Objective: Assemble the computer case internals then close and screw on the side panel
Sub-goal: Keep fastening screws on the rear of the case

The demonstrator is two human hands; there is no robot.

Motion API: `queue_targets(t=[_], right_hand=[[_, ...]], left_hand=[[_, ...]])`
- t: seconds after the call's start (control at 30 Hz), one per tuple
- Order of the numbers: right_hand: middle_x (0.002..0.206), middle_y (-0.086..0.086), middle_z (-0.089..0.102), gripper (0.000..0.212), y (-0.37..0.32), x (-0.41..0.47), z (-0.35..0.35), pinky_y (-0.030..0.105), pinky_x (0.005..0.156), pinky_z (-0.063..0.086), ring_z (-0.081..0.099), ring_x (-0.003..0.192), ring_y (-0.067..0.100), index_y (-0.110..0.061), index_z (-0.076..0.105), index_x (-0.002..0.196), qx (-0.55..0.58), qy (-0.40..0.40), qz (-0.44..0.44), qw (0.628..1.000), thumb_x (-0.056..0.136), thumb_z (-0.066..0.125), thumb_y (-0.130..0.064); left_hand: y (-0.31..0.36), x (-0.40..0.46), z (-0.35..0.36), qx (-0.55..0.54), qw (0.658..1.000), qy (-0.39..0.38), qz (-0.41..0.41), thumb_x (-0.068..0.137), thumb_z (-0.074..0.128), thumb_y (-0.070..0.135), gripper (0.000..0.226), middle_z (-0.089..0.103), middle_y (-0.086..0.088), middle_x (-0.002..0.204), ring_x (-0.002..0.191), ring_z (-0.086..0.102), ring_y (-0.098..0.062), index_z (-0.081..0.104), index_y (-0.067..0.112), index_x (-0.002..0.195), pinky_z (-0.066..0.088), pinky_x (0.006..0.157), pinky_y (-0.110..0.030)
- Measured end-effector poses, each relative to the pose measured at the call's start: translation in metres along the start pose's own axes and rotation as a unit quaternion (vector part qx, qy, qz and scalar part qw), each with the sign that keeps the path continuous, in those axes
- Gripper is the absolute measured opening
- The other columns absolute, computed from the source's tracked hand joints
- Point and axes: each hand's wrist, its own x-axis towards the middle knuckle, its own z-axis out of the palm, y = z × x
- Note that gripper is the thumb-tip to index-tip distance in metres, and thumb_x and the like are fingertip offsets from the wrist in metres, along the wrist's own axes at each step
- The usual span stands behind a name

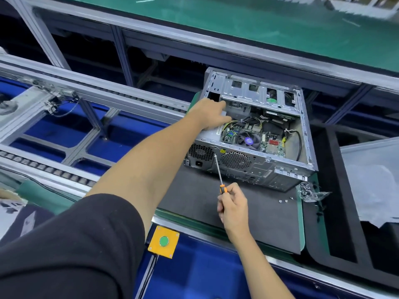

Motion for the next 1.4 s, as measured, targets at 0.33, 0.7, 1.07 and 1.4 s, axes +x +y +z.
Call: queue_targets(t=[0.33,0.7,1.07,1.4], right_hand=[[0.055,0.008,0.042,0.018,-0.026,-0.007,0.008,0.021,0.04,0.022,0.029,0.046,0.013,-0.003,0.041,0.08,0.018,-0.006,0.053,0.998,0.096,0.045,0.004],[0.056,0.006,0.044,0.022,-0.027,-0.009,0.016,0.023,0.041,0.021,0.028,0.046,0.012,-0.01,0.039,0.078,0.021,0.026,0.085,0.996,0.096,0.046,0.001],[0.057,0.007,0.042,0.028,-0.034,-0.012,0.031,0.021,0.041,0.021,0.029,0.045,0.011,-0.013,0.037,0.074,0.035,0.046,0.105,0.993,0.096,0.047,0.001],[0.053,0.001,0.046,0.022,-0.031,-0.015,0.048,0.024,0.041,0.024,0.032,0.045,0.013,-0.012,0.04,0.079,0.037,0.061,0.119,0.99,0.097,0.044,-0.001]], left_hand=[[-0.005,-0.037,-0.015,-0.116,0.99,-0.065,0.05,0.095,0.05,0.067,0.062,0.049,-0.006,0.123,0.116,0.044,-0.024,0.047,0.023,0.14,0.037,0.097,-0.039],[-0.025,-0.036,-0.047,-0.149,0.936,-0.293,0.122,0.048,0.075,0.082,0.068,0.016,-0.003,0.155,0.149,0.008,-0.03,0.054,0.072,0.112,0.014,0.121,-0.063],[-0.023,-0.055,-0.029,-0.054,0.967,-0.184,0.165,0.039,0.069,0.095,0.1,0.005,-0.015,0.163,0.151,-0.002,-0.036,0.045,0.057,0.128,0.003,0.118,-0.061],[-0.02,-0.06,-0.027,-0.049,0.975,-0.145,0.164,0.039,0.07,0.094,0.1,0.012,-0.023,0.162,0.152,0.001,-0.037,0.05,0.05,0.127,0.002,0.119,-0.057]])
